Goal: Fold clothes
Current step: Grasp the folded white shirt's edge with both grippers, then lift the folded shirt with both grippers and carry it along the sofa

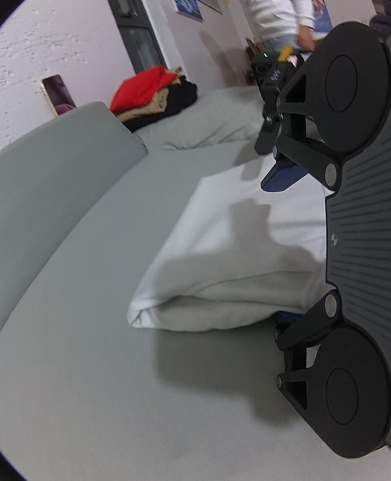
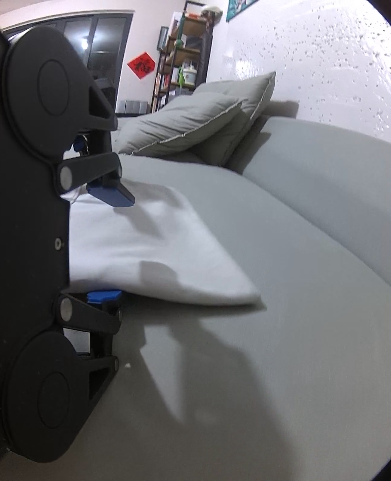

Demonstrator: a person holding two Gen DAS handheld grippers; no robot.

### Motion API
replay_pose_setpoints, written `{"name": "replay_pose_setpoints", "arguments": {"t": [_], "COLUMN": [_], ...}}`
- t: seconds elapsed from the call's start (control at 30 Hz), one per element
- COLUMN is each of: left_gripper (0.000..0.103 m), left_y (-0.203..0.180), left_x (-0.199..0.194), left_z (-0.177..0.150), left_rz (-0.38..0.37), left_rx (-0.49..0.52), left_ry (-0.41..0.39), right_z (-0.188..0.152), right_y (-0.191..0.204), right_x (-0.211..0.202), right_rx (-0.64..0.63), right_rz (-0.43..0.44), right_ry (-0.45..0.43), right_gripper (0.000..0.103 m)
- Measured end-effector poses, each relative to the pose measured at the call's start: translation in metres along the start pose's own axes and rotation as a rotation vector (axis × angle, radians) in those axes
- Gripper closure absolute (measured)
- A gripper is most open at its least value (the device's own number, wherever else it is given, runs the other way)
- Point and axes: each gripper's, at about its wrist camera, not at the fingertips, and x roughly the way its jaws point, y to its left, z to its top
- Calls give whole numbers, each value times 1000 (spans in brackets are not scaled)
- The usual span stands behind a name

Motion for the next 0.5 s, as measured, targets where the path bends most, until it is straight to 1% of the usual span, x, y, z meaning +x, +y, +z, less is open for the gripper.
{"name": "replay_pose_setpoints", "arguments": {"t": [0.07, 0.1, 0.13, 0.17, 0.2, 0.23, 0.3, 0.37, 0.4, 0.5], "left_gripper": [39, 52, 66, 74, 86, 94, 95, 97, 97, 97], "left_y": [-6, -12, -18, -23, -28, -32, -48, -75, -90, -136], "left_x": [4, 5, 5, 5, 3, 1, -10, -26, -34, -59], "left_z": [-1, -3, -5, -6, -9, -11, -18, -30, -36, -58], "left_rz": [13, 45, 78, 111, 137, 161, 210, 257, 278, 298], "left_rx": [-6, 1, 1, -1, -8, -16, 11, 91, 139, 257], "left_ry": [-25, -34, -40, -46, -55, -64, -117, -196, -235, -335], "right_z": [1, 1, 0, -1, -2, -4, -12, -22, -28, -45], "right_y": [1, 3, 6, 10, 13, 17, 33, 54, 63, 93], "right_x": [3, 4, 5, 6, 8, 8, 3, -8, -18, -50], "right_rx": [-10, -18, -27, -46, -65, -85, -151, -233, -266, -366], "right_rz": [7, -7, -23, -63, -102, -139, -186, -209, -208, -202], "right_ry": [-8, -13, -18, -22, -27, -33, -76, -128, -155, -234], "right_gripper": [52, 54, 68, 84, 92, 95, 96, 97, 97, 97]}}
